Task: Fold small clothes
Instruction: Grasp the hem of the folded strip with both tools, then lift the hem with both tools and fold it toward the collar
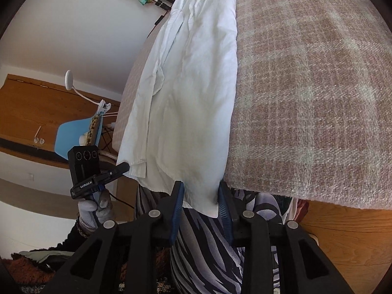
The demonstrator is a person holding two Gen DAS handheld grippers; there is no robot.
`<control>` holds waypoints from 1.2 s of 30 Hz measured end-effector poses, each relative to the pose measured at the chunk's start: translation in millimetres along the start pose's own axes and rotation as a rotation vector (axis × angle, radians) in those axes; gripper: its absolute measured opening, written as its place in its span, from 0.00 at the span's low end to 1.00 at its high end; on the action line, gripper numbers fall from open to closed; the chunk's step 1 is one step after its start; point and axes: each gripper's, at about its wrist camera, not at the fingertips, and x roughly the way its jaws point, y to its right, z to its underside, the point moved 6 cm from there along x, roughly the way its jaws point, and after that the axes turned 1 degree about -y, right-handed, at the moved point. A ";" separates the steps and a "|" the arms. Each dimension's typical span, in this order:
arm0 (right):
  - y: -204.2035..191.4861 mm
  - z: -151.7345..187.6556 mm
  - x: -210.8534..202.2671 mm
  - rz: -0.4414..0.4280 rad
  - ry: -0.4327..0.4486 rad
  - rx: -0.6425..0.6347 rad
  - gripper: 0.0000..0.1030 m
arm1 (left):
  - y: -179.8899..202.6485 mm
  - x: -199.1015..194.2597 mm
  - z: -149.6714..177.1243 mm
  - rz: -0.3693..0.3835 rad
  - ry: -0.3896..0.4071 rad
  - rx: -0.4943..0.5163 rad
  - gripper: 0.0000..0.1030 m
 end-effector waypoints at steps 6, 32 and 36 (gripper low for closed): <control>-3.2 -5.3 -0.6 -0.081 0.047 0.025 0.08 | 8.4 -3.0 -4.8 0.024 0.013 0.009 0.09; -30.7 -152.4 -49.1 -0.166 0.312 0.036 0.07 | 44.5 -1.9 -171.8 0.024 0.193 0.118 0.08; -18.1 -183.6 -40.3 -0.109 0.318 0.082 0.07 | 34.5 15.0 -199.2 -0.022 0.195 0.108 0.08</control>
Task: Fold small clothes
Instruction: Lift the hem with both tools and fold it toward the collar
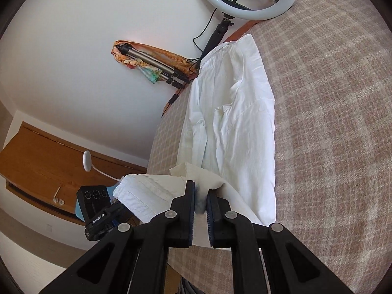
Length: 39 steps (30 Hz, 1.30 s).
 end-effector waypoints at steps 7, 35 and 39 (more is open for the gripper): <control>30.0 -26.2 30.0 0.099 -0.009 0.084 0.07 | -24.4 33.5 -17.5 -0.083 -0.018 -0.011 0.08; 16.4 -10.0 29.6 0.363 -0.022 -0.289 0.17 | -48.7 32.0 10.9 -0.247 -0.030 0.055 0.31; 21.6 -8.4 38.7 0.507 -0.044 -0.369 0.08 | -60.4 39.5 10.9 -0.371 -0.029 0.091 0.34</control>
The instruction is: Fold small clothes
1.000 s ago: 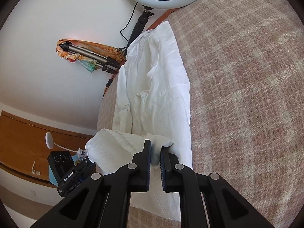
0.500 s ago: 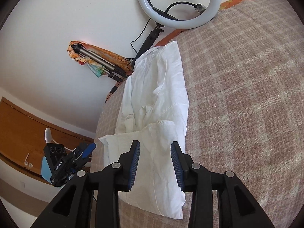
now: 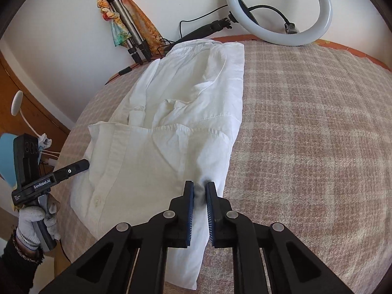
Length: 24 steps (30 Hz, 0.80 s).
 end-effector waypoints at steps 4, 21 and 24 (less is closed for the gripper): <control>-5.2 -1.3 -4.2 0.029 -0.003 -0.053 0.09 | -3.6 -6.9 -0.7 0.010 0.022 0.005 0.34; 37.5 -115.6 21.0 -0.070 0.102 0.031 0.42 | -17.8 18.6 -100.1 0.117 0.053 -0.062 0.46; 49.3 -138.5 37.7 -0.081 0.104 0.059 0.42 | -20.4 34.8 -121.6 0.128 0.045 -0.075 0.46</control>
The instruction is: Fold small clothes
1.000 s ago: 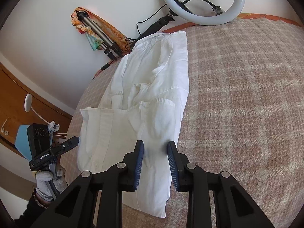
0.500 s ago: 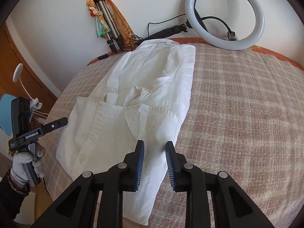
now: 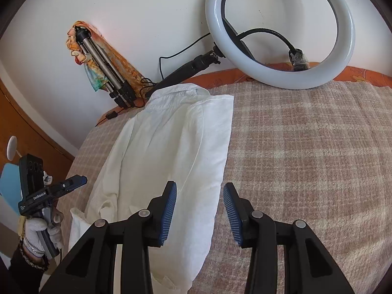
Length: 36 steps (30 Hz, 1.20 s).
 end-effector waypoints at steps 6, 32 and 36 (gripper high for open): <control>11.6 -30.7 33.1 -0.015 -0.001 0.023 0.42 | -3.2 33.4 -32.4 -0.031 -0.003 0.028 0.46; 29.1 -85.6 98.3 -0.056 -0.015 0.088 0.02 | -8.5 104.8 -84.5 -0.020 0.024 0.008 0.05; 15.0 -92.8 88.0 -0.051 0.009 0.039 0.01 | -1.3 91.4 -87.7 -0.001 0.054 0.027 0.04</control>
